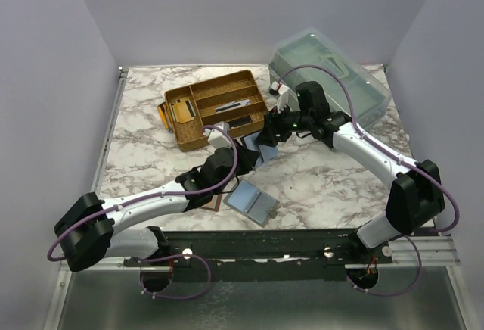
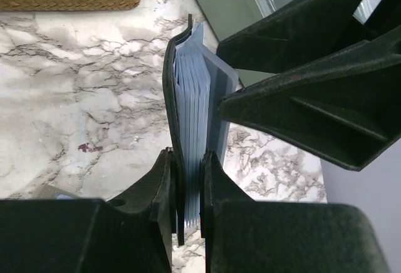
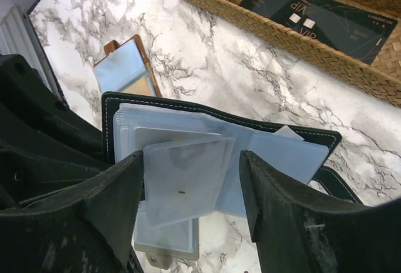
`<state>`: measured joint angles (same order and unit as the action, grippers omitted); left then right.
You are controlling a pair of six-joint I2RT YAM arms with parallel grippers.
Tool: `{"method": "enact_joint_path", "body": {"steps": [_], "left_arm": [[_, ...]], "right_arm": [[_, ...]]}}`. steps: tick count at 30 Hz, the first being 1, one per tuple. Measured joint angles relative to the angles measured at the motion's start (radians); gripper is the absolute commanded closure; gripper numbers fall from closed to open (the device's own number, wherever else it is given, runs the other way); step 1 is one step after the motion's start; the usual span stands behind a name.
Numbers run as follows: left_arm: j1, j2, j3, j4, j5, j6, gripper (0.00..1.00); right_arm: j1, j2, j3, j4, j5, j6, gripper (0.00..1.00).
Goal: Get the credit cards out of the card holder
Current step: Remove the credit card from the card holder.
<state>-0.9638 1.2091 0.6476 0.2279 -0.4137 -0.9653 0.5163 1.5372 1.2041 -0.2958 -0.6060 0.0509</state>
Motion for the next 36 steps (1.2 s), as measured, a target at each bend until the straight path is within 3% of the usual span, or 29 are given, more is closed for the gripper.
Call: {"method": "enact_joint_path", "body": {"steps": [4,10,19,28,36], "left_arm": [[0.0,-0.004,0.0,-0.035,-0.018,0.0,1.0],[-0.001,-0.058,0.0,-0.077,-0.034,0.002,1.0],[-0.001,-0.201,-0.034,-0.08,-0.033,0.029,1.0],[0.0,-0.326,-0.113,-0.08,-0.019,0.07,1.0],[0.0,-0.362,-0.141,-0.056,0.028,0.086,1.0]], "right_arm": [[0.0,0.0,0.0,-0.005,0.029,-0.006,0.58],[0.0,-0.002,-0.001,-0.006,0.06,-0.012,0.59],[-0.035,-0.009,-0.048,0.006,-0.071,0.021,0.75],[-0.085,-0.078,-0.112,0.071,-0.349,0.065,0.78],[-0.087,-0.08,-0.116,0.102,-0.44,0.091,0.75]]}}
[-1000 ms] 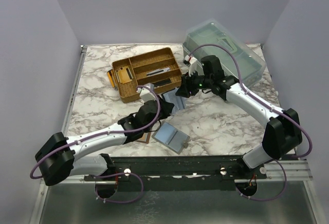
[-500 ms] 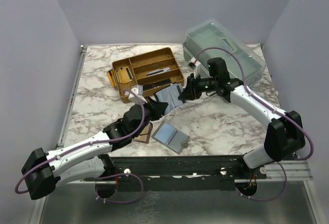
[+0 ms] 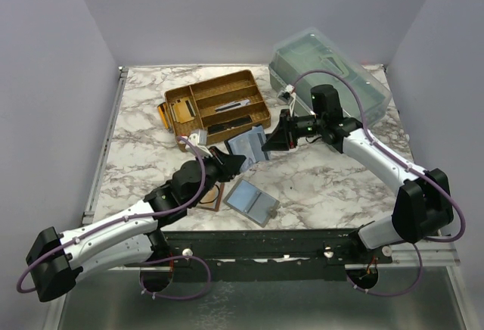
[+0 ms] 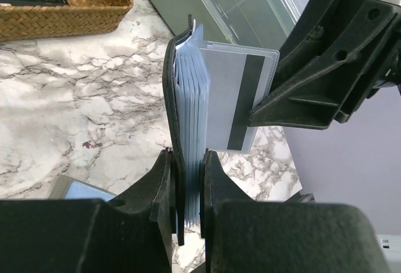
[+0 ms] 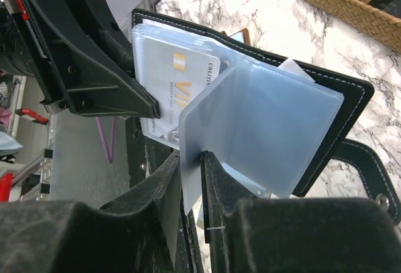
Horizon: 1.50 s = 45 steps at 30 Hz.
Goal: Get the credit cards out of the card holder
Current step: Remove the credit card from the card holder.
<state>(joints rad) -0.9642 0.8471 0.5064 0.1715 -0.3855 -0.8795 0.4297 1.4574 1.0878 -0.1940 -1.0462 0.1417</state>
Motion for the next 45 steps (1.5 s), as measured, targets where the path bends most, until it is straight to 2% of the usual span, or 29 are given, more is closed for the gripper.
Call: {"method": "enact_joint_path", "body": {"steps": [3,8,13,16,24,29,32,39,41,45], "left_arm": [[0.0,-0.01,-0.007,0.01,0.014,0.001,1.0],[0.0,-0.024,-0.018,0.027,0.026,0.001,1.0],[0.001,-0.026,-0.036,0.06,0.042,0.001,1.0],[0.011,-0.031,-0.064,0.099,0.071,0.0,0.8],[0.09,-0.055,-0.168,0.226,0.171,-0.06,0.46],[0.124,-0.082,-0.171,0.232,0.193,-0.093,0.3],[0.146,-0.153,-0.177,0.219,0.208,-0.097,0.18],[0.186,-0.312,-0.238,0.275,0.272,-0.105,0.15],[0.187,-0.279,-0.24,0.336,0.322,-0.117,0.15],[0.189,-0.116,-0.24,0.486,0.428,-0.145,0.14]], "right_arm": [[0.0,0.003,0.0,-0.001,0.007,0.0,0.76],[-0.009,0.006,0.0,-0.002,0.034,-0.003,0.99],[-0.033,0.005,-0.011,0.014,0.004,0.007,1.0],[-0.057,-0.003,-0.058,0.066,-0.05,0.037,1.0],[-0.103,-0.025,-0.154,0.198,-0.172,0.133,1.0],[-0.133,-0.025,-0.176,0.266,-0.207,0.173,1.0],[-0.151,-0.025,-0.197,0.306,-0.231,0.195,1.0],[-0.188,-0.025,-0.253,0.407,-0.279,0.259,1.0],[-0.189,-0.025,-0.254,0.431,-0.293,0.273,1.0],[-0.189,-0.013,-0.255,0.484,-0.329,0.303,1.0]]}}
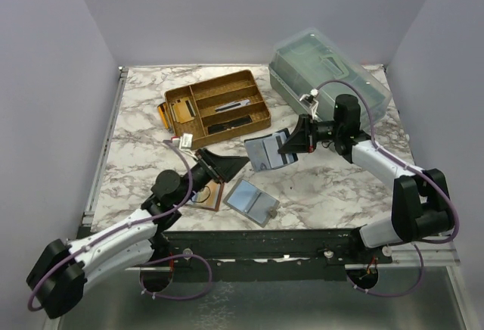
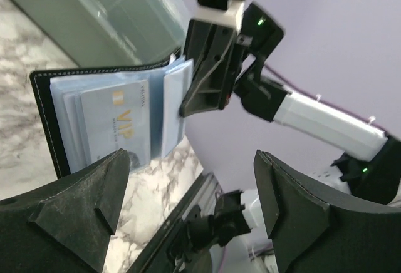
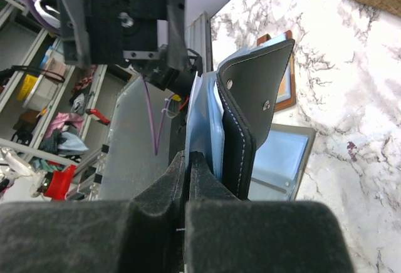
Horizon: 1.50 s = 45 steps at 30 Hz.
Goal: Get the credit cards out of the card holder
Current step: Remove the credit card from the card holder.
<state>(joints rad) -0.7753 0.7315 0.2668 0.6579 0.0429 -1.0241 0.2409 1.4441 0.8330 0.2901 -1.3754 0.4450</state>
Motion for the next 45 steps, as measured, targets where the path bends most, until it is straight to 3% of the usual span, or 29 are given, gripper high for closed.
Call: {"method": "enact_joint_path", "body": {"steps": [9,21,28,41,45], "left_arm": [[0.017,0.351,0.071,0.2,0.161,-0.033,0.18],[0.042,0.522,0.131,0.375,0.247,-0.077,0.29],[0.054,0.601,0.138,0.444,0.279,-0.099,0.45],[0.056,0.739,0.159,0.647,0.337,-0.182,0.51],[0.056,0.756,0.163,0.663,0.338,-0.19,0.58]], "right_arm": [[0.0,0.015,-0.005,0.052,-0.042,0.037,1.0],[0.0,0.018,-0.01,0.085,-0.058,0.067,1.0],[0.0,0.019,-0.011,0.093,-0.059,0.079,1.0],[0.0,0.023,-0.012,0.106,-0.067,0.087,1.0],[0.0,0.029,-0.012,0.109,-0.072,0.095,1.0]]}}
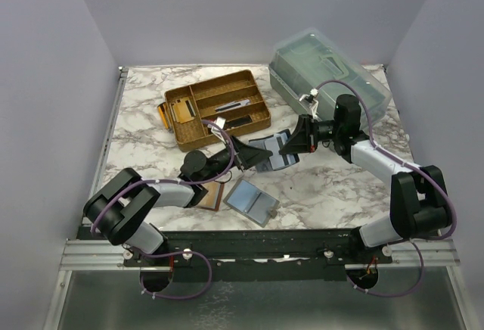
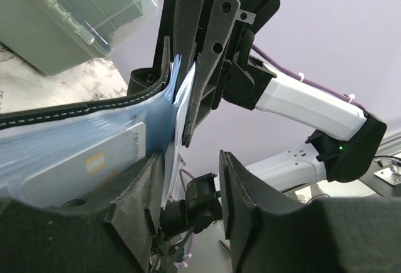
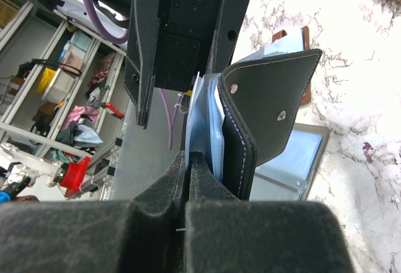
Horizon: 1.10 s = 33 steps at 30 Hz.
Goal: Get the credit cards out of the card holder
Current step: Remove the credit card from the card holder.
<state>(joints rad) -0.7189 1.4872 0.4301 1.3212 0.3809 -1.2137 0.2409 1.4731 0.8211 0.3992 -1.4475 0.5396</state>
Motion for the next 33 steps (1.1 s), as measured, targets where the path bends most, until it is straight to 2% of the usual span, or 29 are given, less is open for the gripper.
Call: {"method": "enact_joint_path", "body": {"steps": [4,7,9,12,14,16,19,26,33], "left_arm": [[0.001,0.026,0.016,0.006,0.007,-0.007,0.65],[0.004,0.043,0.031,0.009,0.018,-0.01,0.79],[0.005,0.053,0.037,0.01,0.023,-0.011,0.94],[0.006,0.066,0.041,0.013,0.032,-0.01,1.0],[0.006,0.068,0.041,0.018,0.038,-0.005,1.0],[0.006,0.068,0.041,0.02,0.041,0.001,1.0],[0.012,0.068,0.037,0.02,0.045,0.01,1.0],[0.048,0.027,-0.024,0.02,0.062,0.033,1.0],[0.079,-0.032,-0.074,0.021,0.087,0.056,1.0]], "right_arm": [[0.0,0.006,0.0,0.006,-0.006,0.012,1.0],[0.0,0.008,0.0,0.019,-0.008,0.022,1.0],[0.0,0.01,0.0,0.026,-0.01,0.028,1.0],[0.0,0.012,0.0,0.027,-0.016,0.036,1.0],[-0.001,0.014,-0.001,0.027,-0.018,0.04,0.93],[-0.001,0.014,-0.002,0.027,-0.019,0.043,0.77],[-0.001,0.014,-0.002,0.026,-0.023,0.037,0.64],[-0.002,-0.019,-0.001,-0.032,-0.028,-0.04,0.52],[-0.06,-0.08,0.011,-0.108,-0.013,-0.125,0.26]]}}
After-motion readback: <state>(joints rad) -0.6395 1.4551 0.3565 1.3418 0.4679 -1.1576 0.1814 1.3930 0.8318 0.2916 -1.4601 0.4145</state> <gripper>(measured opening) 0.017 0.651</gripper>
